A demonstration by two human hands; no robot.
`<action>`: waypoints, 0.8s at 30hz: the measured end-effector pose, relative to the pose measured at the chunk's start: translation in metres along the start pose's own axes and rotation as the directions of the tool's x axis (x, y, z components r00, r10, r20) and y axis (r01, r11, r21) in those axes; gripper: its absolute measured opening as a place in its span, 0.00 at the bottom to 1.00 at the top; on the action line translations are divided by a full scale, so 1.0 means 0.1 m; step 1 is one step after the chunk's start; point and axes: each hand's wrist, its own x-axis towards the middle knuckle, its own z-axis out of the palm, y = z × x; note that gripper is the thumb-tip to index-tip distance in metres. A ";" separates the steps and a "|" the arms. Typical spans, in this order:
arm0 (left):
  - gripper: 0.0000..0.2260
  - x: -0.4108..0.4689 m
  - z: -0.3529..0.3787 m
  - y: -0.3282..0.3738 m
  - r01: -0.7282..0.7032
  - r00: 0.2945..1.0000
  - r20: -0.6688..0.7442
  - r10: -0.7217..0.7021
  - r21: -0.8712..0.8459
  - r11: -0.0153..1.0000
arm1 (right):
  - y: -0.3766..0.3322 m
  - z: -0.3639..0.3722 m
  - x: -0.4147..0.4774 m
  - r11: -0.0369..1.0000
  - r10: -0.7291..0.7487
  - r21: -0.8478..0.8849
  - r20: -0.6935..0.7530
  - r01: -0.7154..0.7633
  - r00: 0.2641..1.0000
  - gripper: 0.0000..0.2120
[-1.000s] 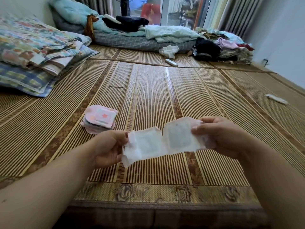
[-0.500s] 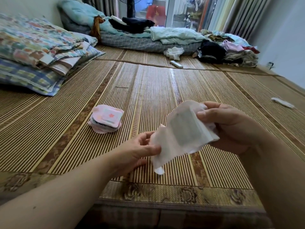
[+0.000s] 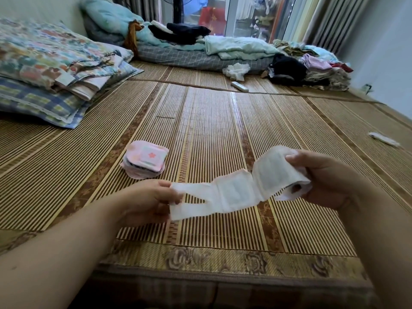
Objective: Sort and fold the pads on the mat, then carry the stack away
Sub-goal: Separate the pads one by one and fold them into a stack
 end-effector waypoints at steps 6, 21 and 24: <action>0.10 -0.14 -0.26 0.02 0.066 0.988 -0.134 -0.071 -0.043 0.997 | 0.44 -0.13 0.22 0.882 0.255 -0.300 -0.345 -0.363 0.903 0.16; 0.07 -0.25 -0.38 0.06 0.078 0.958 -0.278 -0.068 0.025 0.997 | 0.49 -0.18 0.23 0.779 0.097 -0.436 -0.627 -0.451 0.773 0.04; 0.08 -0.25 -0.35 0.07 0.046 0.957 -0.289 -0.024 0.070 0.996 | 0.47 -0.11 0.23 0.757 0.038 -0.495 -0.618 -0.426 0.785 0.03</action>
